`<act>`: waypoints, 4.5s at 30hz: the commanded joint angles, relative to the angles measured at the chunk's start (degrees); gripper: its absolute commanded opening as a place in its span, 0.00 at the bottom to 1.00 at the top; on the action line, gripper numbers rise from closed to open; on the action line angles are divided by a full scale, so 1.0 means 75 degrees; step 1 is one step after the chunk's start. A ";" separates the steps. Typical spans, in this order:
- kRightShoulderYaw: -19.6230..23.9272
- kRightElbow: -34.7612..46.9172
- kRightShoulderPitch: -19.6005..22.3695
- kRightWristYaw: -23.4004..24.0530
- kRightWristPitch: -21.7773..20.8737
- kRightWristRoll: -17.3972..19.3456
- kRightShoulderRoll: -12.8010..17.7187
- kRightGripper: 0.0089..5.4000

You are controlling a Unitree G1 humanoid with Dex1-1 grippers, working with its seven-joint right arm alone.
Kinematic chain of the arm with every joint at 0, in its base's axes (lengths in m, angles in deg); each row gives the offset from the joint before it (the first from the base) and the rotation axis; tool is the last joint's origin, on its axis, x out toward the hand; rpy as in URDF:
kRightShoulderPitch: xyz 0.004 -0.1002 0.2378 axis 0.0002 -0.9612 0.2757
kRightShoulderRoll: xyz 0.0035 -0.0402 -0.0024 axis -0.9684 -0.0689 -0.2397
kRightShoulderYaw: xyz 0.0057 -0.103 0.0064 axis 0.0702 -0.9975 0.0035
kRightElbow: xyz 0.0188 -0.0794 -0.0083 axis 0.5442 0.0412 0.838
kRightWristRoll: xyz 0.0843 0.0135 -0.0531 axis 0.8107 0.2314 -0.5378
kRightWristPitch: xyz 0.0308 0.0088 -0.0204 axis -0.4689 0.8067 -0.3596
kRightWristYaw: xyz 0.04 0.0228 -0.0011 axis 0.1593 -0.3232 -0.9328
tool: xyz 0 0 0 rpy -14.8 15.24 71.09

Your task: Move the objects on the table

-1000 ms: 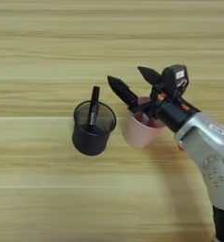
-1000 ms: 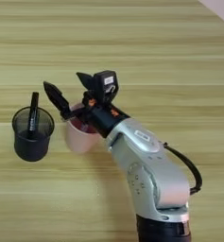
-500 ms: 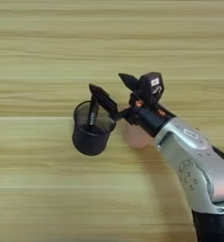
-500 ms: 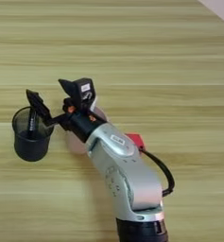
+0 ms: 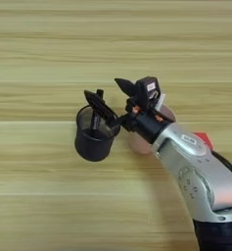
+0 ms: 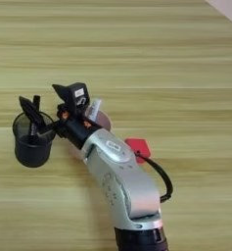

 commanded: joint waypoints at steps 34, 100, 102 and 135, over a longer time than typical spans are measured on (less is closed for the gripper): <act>0.0028 0.0449 0.0330 0.0209 0.1031 0.0530 -0.0152 0.99; 0.0218 0.0241 0.0469 0.0124 0.1035 0.0565 -0.0103 0.14; 0.0219 0.0244 0.0468 0.0121 0.1034 0.0566 -0.0102 0.14; 0.0634 0.0869 0.0480 0.0223 0.1159 0.0932 0.0057 0.14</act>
